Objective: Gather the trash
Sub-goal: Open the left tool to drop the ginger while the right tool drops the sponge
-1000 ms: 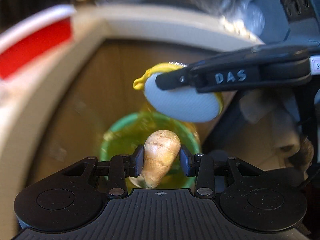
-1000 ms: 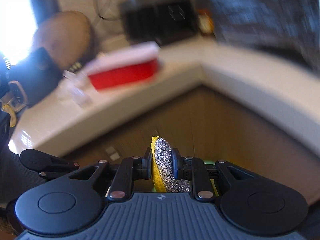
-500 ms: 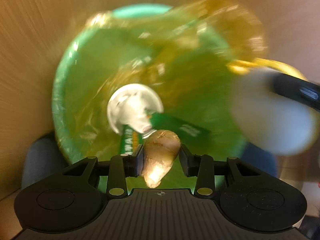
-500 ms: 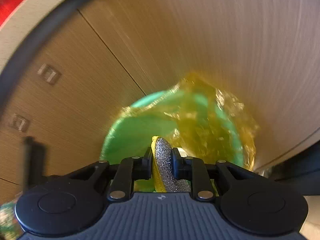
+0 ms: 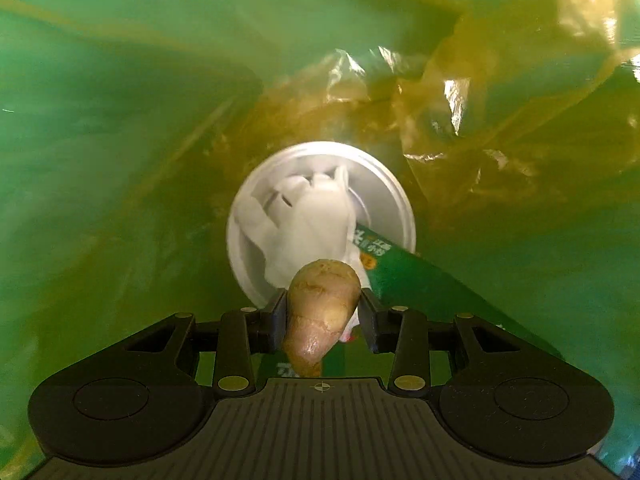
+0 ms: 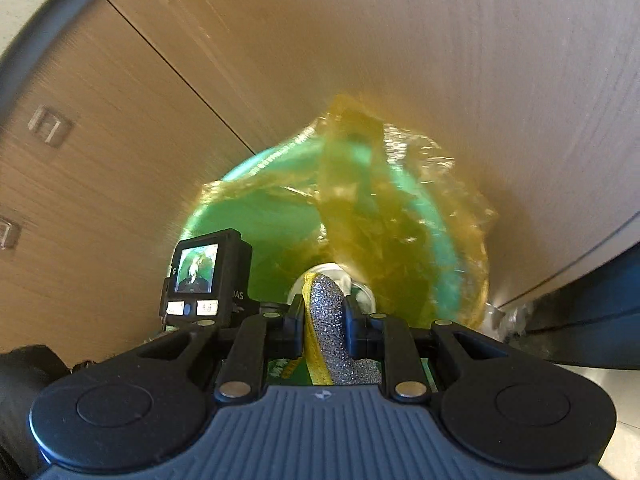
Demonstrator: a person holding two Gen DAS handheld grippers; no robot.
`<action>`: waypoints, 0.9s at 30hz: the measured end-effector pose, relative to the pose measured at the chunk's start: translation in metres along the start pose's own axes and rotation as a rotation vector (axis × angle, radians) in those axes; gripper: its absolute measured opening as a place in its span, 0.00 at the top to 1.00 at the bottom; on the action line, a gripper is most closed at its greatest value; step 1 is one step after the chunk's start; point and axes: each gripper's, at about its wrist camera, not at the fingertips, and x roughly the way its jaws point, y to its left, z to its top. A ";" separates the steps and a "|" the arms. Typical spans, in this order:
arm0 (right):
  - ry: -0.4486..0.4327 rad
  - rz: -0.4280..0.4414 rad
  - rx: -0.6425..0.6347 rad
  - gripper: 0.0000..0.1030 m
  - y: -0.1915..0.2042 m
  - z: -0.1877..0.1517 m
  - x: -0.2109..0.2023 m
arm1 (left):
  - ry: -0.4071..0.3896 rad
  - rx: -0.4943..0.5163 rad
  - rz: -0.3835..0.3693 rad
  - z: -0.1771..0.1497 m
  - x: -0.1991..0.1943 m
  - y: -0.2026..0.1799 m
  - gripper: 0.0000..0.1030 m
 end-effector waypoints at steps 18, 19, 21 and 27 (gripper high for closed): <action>0.034 0.017 -0.003 0.82 -0.003 -0.002 0.007 | -0.185 -0.012 -0.166 -0.018 -0.069 0.007 0.59; 0.044 0.030 -0.002 0.82 -0.003 -0.002 0.009 | -0.212 -0.003 -0.184 -0.025 -0.083 0.008 0.60; 0.064 0.065 -0.007 0.82 0.001 -0.003 0.012 | -0.273 0.015 -0.217 -0.044 -0.115 0.010 0.60; 0.115 0.016 -0.192 0.82 0.049 0.011 0.036 | -0.409 0.042 -0.232 -0.098 -0.206 0.035 0.60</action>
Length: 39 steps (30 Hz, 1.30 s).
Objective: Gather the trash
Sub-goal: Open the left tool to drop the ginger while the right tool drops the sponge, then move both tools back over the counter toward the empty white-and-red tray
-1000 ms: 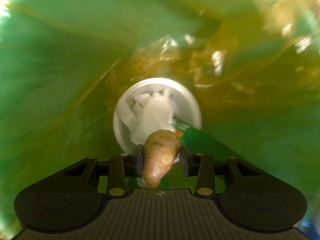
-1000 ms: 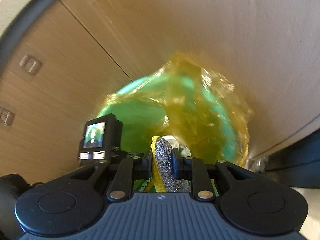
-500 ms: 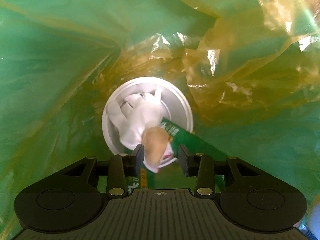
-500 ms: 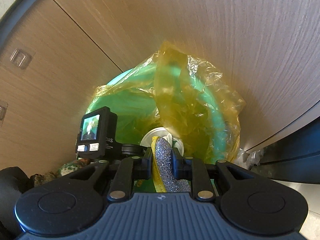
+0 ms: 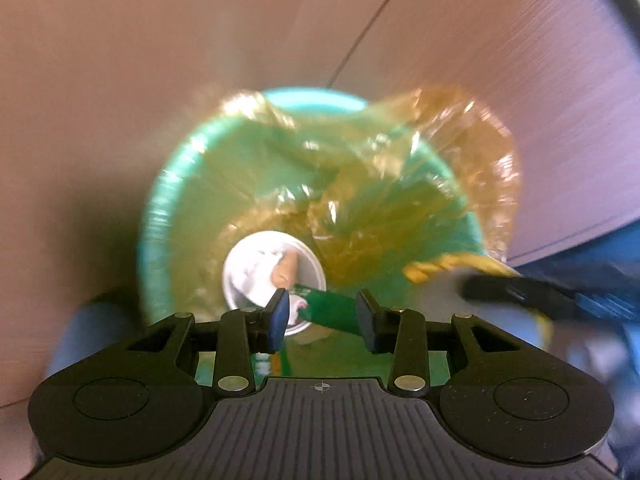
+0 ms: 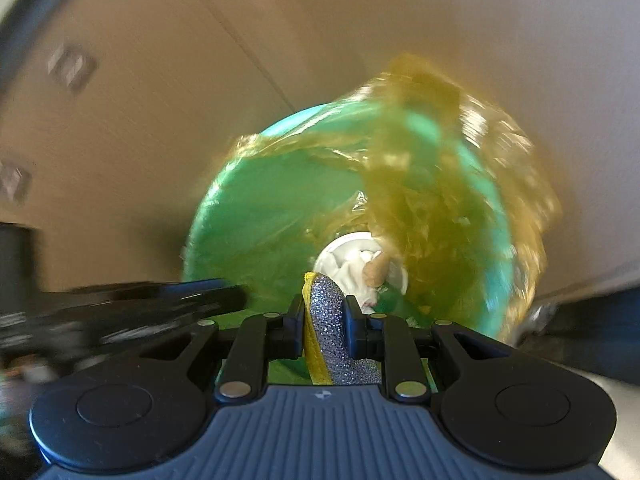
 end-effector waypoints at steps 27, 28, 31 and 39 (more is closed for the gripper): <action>-0.252 -0.264 -0.221 0.39 0.077 0.012 -0.084 | -0.169 0.138 -0.120 -0.029 -0.125 -0.008 0.64; -0.295 -0.266 -0.221 0.39 0.081 0.010 -0.102 | -0.188 0.161 -0.136 -0.028 -0.136 -0.017 0.65; -0.445 -0.262 -0.228 0.33 0.093 0.010 -0.164 | -0.268 0.239 -0.179 -0.025 -0.186 -0.040 0.65; -0.760 -0.114 -0.216 0.19 0.146 0.051 -0.273 | -0.530 0.300 -0.071 0.011 -0.344 -0.039 0.64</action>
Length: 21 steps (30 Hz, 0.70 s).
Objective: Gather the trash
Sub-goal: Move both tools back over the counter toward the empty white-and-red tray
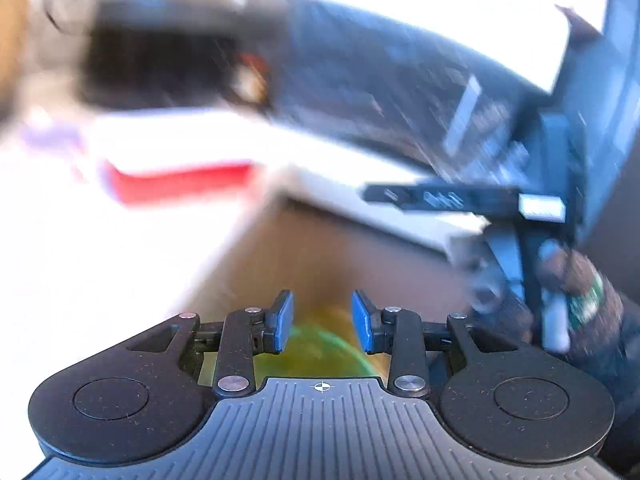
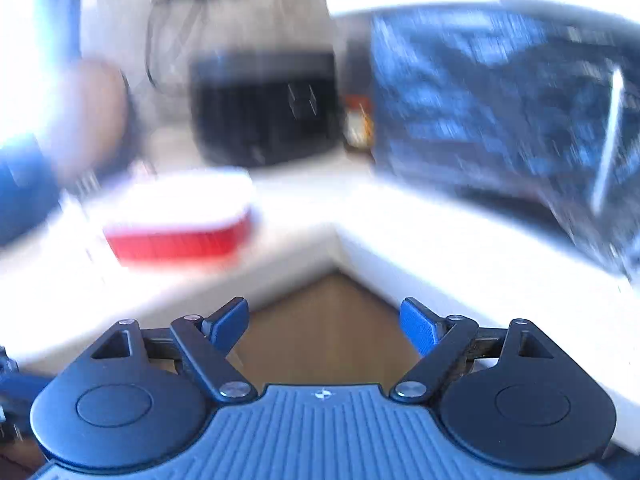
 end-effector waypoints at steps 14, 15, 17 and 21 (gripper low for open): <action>0.056 0.054 0.046 0.23 0.059 0.064 0.102 | 0.068 -0.281 0.246 0.113 0.054 0.139 0.64; 0.069 0.054 0.041 0.29 0.060 0.063 0.109 | 0.070 -0.283 0.243 0.113 0.059 0.142 0.64; 0.099 0.049 0.023 0.38 0.063 0.060 0.120 | 0.073 -0.263 0.236 0.115 0.072 0.142 0.64; 0.174 0.046 -0.010 0.59 0.067 0.047 0.143 | 0.077 -0.199 0.229 0.116 0.100 0.137 0.63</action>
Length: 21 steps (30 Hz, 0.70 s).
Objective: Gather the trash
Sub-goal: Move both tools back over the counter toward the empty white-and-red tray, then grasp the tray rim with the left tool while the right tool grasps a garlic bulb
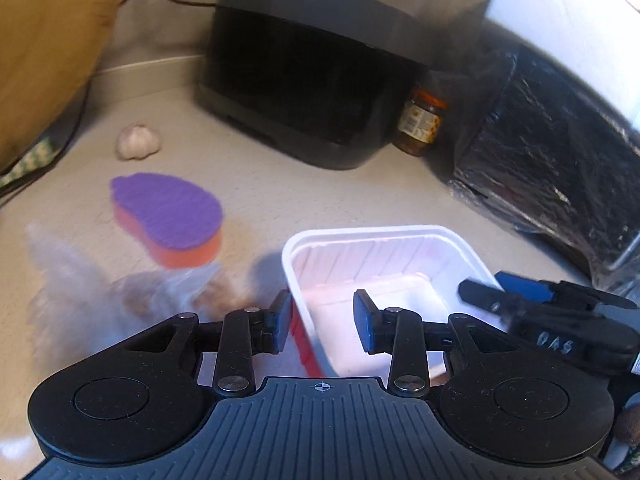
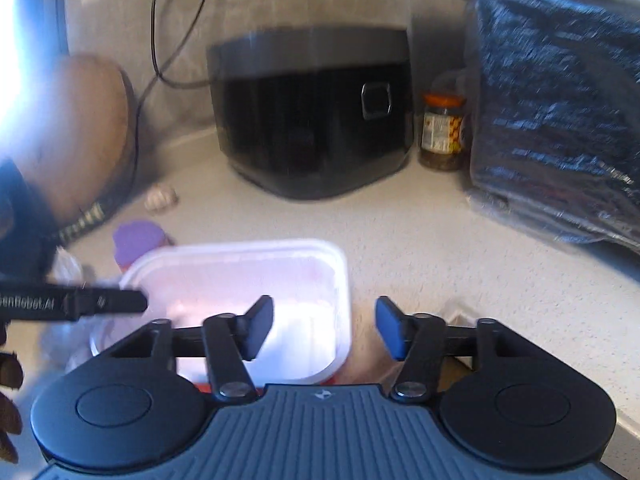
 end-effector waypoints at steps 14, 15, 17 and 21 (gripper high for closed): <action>-0.001 0.209 -0.068 0.64 0.035 0.003 -0.023 | -0.070 0.038 0.114 -0.023 -0.056 0.011 0.83; -0.001 0.244 -0.088 0.64 0.047 0.005 -0.027 | -0.090 0.038 0.141 -0.028 -0.072 0.016 0.83; 0.012 0.322 -0.123 0.64 0.073 0.008 -0.029 | -0.106 0.014 0.190 -0.039 -0.102 0.030 0.83; 0.099 0.522 -0.146 0.63 0.123 0.017 -0.021 | -0.128 -0.099 0.298 -0.070 -0.157 0.076 0.85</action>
